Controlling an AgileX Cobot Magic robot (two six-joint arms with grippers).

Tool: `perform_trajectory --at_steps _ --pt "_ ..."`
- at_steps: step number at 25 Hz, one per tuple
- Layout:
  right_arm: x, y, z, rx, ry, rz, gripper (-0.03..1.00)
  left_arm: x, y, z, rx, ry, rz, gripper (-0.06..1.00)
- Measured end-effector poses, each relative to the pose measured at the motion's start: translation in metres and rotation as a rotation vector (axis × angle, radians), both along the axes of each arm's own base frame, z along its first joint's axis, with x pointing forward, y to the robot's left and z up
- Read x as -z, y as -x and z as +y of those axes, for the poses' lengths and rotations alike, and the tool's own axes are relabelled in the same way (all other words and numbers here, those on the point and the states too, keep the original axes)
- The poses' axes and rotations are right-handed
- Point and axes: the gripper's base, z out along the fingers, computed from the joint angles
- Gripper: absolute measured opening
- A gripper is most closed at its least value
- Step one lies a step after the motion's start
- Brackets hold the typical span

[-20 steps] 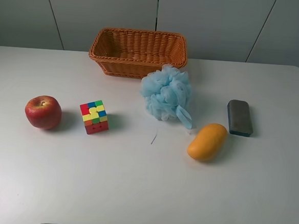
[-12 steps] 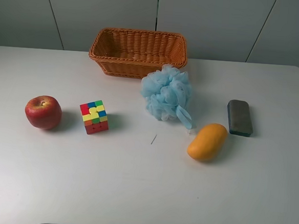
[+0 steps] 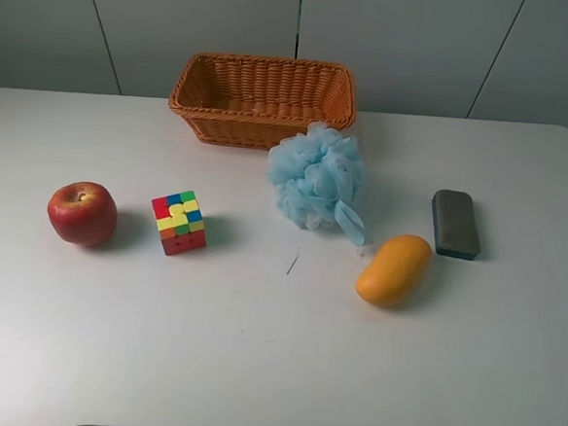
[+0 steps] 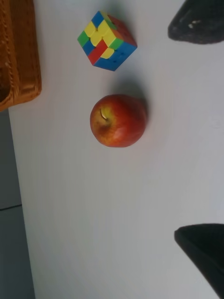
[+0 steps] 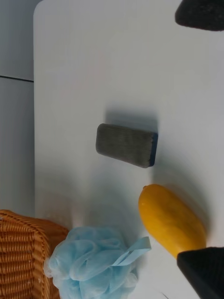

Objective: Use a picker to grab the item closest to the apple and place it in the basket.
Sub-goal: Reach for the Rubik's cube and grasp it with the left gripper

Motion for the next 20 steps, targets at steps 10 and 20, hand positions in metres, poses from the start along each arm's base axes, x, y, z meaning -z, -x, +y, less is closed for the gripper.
perform_trajectory --at_steps 10,20 --pt "0.000 0.000 0.000 0.000 0.000 0.000 0.70 -0.059 -0.042 -0.003 -0.041 0.033 0.184 0.74" --pt "0.000 0.000 0.000 0.000 0.000 0.000 0.70 -0.064 -0.169 -0.020 0.074 -0.017 0.546 0.74"
